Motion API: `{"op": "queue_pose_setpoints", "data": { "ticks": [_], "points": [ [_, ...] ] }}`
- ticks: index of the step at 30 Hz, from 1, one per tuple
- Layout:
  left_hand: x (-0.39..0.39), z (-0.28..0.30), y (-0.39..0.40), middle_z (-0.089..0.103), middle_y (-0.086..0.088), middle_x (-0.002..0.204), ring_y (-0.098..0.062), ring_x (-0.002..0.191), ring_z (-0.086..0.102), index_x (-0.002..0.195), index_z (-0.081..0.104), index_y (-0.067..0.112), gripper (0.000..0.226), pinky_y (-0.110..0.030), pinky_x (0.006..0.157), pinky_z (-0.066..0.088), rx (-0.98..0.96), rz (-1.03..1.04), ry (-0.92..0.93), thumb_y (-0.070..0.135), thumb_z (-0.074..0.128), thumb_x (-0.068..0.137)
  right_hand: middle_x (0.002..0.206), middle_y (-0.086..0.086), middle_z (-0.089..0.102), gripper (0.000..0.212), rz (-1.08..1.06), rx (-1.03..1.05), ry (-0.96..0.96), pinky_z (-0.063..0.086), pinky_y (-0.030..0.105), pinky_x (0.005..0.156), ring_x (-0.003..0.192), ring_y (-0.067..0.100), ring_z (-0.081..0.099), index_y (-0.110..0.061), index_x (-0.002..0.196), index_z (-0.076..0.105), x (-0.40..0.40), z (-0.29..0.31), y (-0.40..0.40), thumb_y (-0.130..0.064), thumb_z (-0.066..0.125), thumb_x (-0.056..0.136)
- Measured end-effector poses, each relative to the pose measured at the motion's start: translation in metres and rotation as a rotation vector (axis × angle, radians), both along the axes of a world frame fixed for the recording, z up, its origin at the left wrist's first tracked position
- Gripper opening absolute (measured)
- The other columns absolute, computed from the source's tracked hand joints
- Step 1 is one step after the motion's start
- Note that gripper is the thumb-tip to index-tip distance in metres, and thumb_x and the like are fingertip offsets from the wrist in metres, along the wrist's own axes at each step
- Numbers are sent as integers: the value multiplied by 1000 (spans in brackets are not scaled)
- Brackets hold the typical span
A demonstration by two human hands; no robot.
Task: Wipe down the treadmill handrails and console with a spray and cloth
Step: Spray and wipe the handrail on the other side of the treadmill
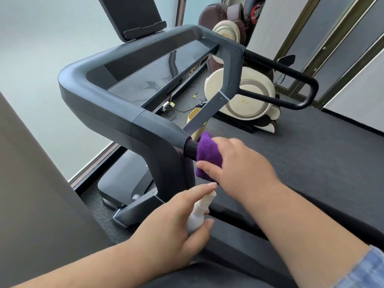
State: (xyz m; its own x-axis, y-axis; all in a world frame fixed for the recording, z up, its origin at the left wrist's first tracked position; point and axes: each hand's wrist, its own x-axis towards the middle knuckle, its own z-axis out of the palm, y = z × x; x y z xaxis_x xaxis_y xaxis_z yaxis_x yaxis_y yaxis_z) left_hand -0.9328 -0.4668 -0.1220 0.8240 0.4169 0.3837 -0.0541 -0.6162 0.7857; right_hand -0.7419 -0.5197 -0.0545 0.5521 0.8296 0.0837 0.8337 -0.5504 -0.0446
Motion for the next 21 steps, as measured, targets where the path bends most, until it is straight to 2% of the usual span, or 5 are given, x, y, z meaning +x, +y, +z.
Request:
{"op": "queue_pose_setpoints", "data": {
  "ticks": [7,10,17,19,21],
  "points": [
    [-7,-8,12,54,38,114,6,100,62,142,28,60,66,-10,85,45,4,12,-3,45,61,86,106,-4,58,69,-36,39,-87,38,35,66,92,28,64,-38,123,51,-7,0,4,-79,13,83],
    [-5,-7,12,55,35,118,5,100,64,141,28,62,67,-19,84,51,6,1,-18,44,61,86,108,2,59,62,-22,16,-75,39,38,68,95,32,64,-29,120,53,-15,-1,39,-74,21,92],
    [-3,-3,4,49,40,123,10,100,62,143,28,58,69,-14,84,49,36,-29,-41,38,63,88,113,6,64,61,-58,-61,146,48,45,83,105,35,60,-25,117,57,-6,12,60,-66,16,99],
    [-4,-1,1,48,44,118,10,98,61,143,30,57,67,-11,84,47,25,-39,-33,37,63,88,121,8,61,50,-8,-161,162,47,46,94,112,34,57,-26,132,53,0,21,64,-51,19,106],
    [-6,0,-4,48,44,115,11,95,60,142,32,53,64,-10,84,46,17,-55,-22,37,62,88,138,14,52,46,-30,-222,199,45,47,101,123,36,52,-25,155,28,5,24,73,-28,24,109]
  ]
}}
